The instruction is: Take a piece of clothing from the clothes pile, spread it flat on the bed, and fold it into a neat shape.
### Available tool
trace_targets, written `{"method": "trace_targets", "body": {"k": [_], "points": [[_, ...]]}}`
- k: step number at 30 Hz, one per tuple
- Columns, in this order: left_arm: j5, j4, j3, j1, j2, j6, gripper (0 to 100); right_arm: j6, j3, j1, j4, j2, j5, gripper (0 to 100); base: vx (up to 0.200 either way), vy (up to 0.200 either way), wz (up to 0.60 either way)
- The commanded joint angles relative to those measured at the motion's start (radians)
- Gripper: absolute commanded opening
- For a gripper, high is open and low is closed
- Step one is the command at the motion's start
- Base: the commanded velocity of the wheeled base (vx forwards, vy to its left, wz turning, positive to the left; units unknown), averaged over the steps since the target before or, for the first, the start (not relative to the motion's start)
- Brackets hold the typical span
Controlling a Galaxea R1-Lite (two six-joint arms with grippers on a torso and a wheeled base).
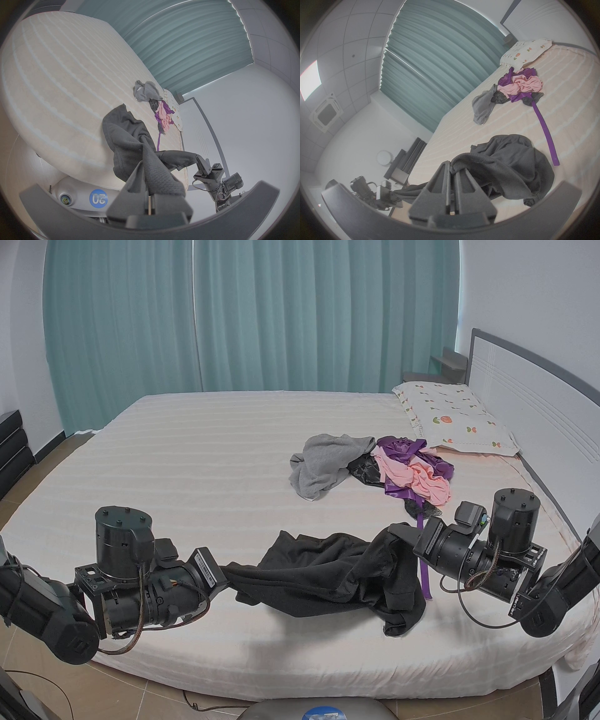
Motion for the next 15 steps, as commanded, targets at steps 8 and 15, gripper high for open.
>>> {"method": "trace_targets", "body": {"k": [8,15], "points": [[0.002,0.0,0.025,0.031,-0.056,0.001,0,-0.072,-0.147,0.041,0.174,0.003,-0.151,0,0.0,0.2,0.0],[0.001,-0.002,0.02,0.046,-0.044,0.001,0,-0.081,-0.145,0.064,0.216,-0.034,-0.22,0,0.0,0.2,0.0]]}}
